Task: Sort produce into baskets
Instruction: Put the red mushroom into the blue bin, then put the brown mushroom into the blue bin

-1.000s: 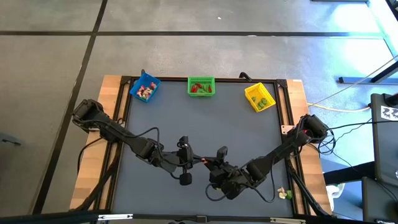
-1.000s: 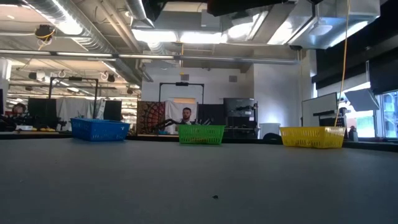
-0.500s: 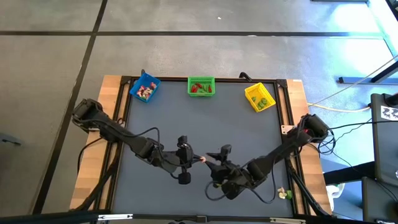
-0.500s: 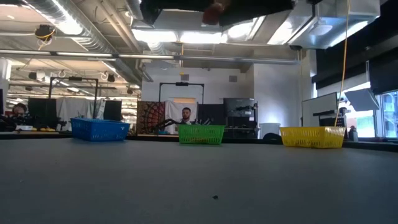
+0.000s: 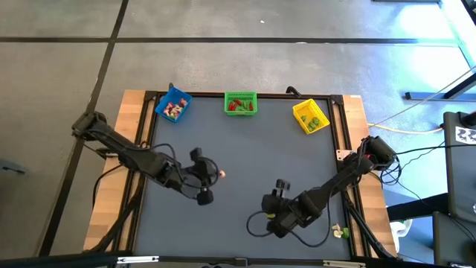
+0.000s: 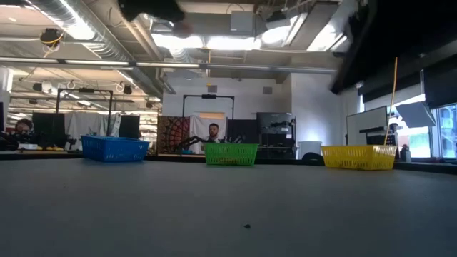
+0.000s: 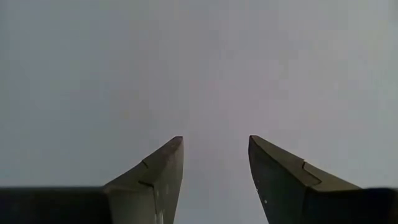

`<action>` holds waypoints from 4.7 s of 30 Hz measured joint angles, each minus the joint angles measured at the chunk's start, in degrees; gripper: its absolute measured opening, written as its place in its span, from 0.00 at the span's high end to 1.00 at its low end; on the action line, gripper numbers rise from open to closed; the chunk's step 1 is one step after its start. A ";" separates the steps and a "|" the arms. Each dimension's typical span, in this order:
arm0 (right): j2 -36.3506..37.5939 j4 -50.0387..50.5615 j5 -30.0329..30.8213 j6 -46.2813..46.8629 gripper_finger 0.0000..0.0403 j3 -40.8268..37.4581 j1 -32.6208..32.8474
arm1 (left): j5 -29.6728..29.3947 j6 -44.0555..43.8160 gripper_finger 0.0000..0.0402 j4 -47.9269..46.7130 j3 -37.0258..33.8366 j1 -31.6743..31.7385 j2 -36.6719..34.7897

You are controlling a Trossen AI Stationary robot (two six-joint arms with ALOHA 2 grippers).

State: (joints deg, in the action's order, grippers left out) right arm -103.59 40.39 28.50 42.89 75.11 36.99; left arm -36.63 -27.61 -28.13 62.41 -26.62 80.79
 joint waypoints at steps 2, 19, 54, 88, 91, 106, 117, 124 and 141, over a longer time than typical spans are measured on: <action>0.00 1.63 -2.75 3.53 0.55 -0.02 -0.05 | -1.48 -2.29 0.98 -5.38 0.00 0.65 -1.98; -0.50 -10.33 -15.59 13.07 0.55 -12.68 -0.68 | -6.66 -7.47 0.98 -33.28 -2.50 21.59 -8.09; -0.61 -13.32 -9.54 15.30 0.55 -16.89 -0.66 | 1.85 20.51 0.91 -2.07 -25.87 67.71 -7.89; 1.75 -11.31 -17.51 13.96 0.55 -15.50 -0.66 | 6.38 20.00 0.52 -4.85 -26.03 64.75 -21.01; 3.33 -6.96 -20.74 13.78 0.55 -13.65 -0.63 | 9.48 18.83 0.52 -4.74 -26.31 62.10 -23.67; 7.45 8.82 -30.39 20.89 0.55 -9.62 9.93 | 14.09 14.52 0.52 -4.37 -26.36 46.84 -25.92; 7.45 20.10 -36.08 33.81 0.55 -9.64 21.92 | 14.06 14.48 0.53 -3.97 -26.36 43.44 -25.90; 7.45 21.15 -36.07 34.26 0.55 -10.84 26.36 | 14.02 14.48 0.53 -3.95 -26.36 43.46 -25.90; 7.41 10.64 -39.08 35.54 0.55 -19.45 28.81 | 13.88 14.53 0.53 -4.02 -26.40 43.46 -25.90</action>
State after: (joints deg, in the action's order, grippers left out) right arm -96.18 51.03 -10.59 78.43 55.66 65.81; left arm -22.74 -13.08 -32.14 36.01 16.84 54.89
